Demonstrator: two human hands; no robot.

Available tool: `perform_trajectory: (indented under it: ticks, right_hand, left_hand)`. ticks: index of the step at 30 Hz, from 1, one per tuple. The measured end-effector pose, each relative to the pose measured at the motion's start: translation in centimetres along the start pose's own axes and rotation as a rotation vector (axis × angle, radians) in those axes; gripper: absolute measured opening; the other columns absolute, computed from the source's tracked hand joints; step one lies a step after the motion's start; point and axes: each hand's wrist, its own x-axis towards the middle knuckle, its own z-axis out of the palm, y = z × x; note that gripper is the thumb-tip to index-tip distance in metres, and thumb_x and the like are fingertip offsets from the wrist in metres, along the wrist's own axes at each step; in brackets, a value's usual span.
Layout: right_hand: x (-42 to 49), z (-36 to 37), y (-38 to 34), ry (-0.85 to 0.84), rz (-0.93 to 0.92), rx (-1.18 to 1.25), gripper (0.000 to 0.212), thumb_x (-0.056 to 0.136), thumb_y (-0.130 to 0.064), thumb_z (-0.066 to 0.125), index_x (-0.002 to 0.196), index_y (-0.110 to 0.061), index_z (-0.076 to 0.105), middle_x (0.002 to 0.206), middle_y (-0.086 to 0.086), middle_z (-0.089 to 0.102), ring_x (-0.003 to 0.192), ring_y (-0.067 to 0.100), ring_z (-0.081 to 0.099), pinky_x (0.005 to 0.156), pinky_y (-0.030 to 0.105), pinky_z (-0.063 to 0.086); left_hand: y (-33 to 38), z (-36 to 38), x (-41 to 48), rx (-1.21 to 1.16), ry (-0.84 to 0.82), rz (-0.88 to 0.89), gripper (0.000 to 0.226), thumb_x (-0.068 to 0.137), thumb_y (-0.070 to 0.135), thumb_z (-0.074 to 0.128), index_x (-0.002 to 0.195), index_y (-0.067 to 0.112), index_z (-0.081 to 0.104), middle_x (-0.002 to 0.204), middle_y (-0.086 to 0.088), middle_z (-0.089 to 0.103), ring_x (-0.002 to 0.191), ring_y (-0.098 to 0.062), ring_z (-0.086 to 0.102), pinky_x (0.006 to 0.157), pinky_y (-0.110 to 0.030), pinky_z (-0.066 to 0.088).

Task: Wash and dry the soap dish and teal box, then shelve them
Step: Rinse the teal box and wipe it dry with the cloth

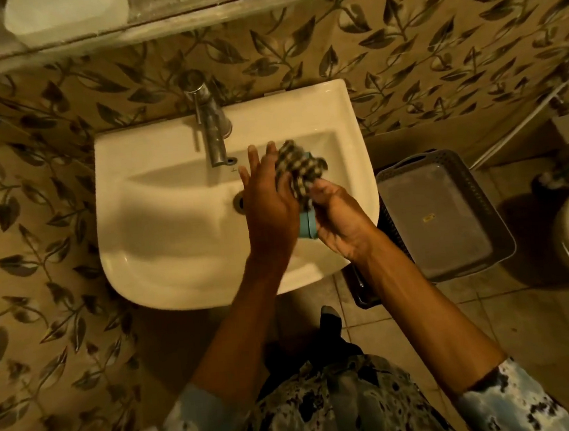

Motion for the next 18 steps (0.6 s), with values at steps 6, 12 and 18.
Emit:
perform_trajectory:
  ticks: [6,12,18]
  right_hand:
    - [-0.1,-0.6,1.9,-0.023,0.026,-0.027,0.032,0.101,-0.014,0.038,0.128,-0.006,0.053,0.111,0.013,0.065,0.093,0.024,0.066,0.086,0.044,0.055]
    - [0.3,-1.7,0.9,0.025,0.075,0.364,0.034,0.100,-0.008,0.027,0.109,-0.003,0.059,0.096,0.015,0.071,0.083,0.021,0.071,0.078,0.032,0.060]
    - [-0.6,-1.6,2.0,0.000,0.145,0.409,0.032,0.098,-0.001,0.027,0.111,-0.002,0.057,0.094,0.014,0.066,0.074,0.017,0.070,0.067,0.028,0.061]
  left_hand:
    - [0.2,-1.1,4.2,0.084,-0.174,0.005,0.025,0.095,0.009,0.045,0.116,0.001,0.055,0.109,-0.014,0.066,0.103,-0.027,0.061,0.089,-0.040,0.047]
    - [-1.3,0.6,-5.5,-0.009,-0.130,-0.046,0.043,0.098,0.018,0.037,0.140,0.024,0.036,0.142,-0.013,0.047,0.118,-0.021,0.057,0.090,-0.024,0.054]
    - [-1.5,0.4,-5.3,0.046,-0.072,0.005,0.044,0.097,0.019,0.039,0.141,0.020,0.037,0.151,0.012,0.020,0.139,-0.035,0.033,0.111,-0.051,0.035]
